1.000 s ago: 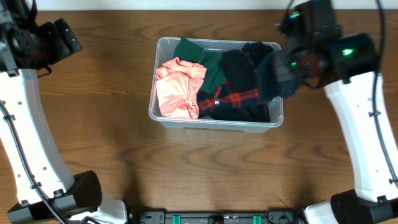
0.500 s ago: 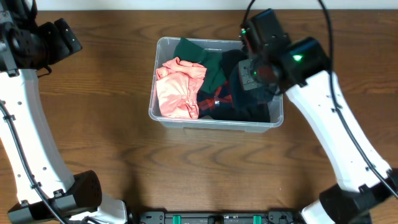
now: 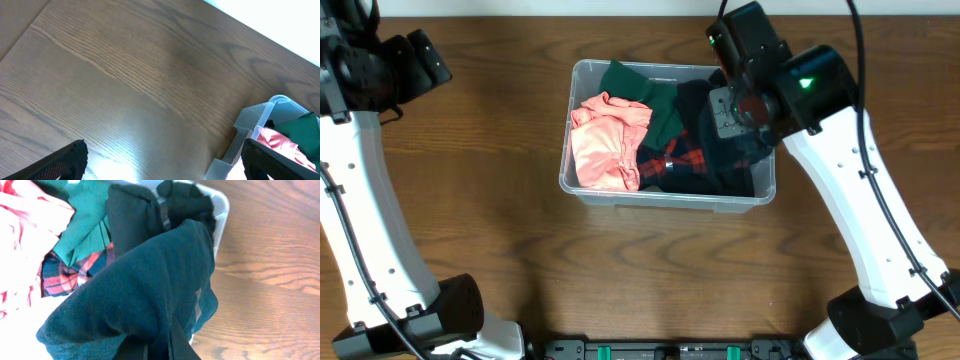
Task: Pack container
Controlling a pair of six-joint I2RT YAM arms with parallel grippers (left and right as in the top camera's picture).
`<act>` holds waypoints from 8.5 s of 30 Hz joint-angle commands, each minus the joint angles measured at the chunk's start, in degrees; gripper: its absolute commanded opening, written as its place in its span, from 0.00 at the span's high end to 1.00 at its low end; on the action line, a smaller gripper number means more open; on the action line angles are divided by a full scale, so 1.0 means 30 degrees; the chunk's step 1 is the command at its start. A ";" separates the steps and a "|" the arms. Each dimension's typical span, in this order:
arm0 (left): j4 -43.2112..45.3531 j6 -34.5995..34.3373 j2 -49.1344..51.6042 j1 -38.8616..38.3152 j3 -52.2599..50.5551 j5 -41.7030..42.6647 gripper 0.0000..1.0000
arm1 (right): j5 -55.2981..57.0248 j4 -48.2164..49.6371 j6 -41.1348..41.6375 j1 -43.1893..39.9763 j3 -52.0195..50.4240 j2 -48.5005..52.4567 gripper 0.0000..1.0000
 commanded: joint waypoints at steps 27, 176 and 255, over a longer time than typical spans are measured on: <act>-0.0007 -0.0102 0.0073 0.0058 -0.0044 -0.0087 0.02 | -0.0408 -0.0474 -0.0838 0.2382 0.0459 0.4153 0.24; 2.2338 -0.0051 -2.7882 -0.2980 -3.0002 0.1384 0.02 | -0.0401 0.0860 -0.0401 -0.7788 0.3971 0.4597 0.01; 2.5267 -0.0328 -3.2698 -0.3286 -4.2541 0.1923 0.02 | -0.0401 0.0852 -0.0401 -0.7788 0.3971 0.4597 0.01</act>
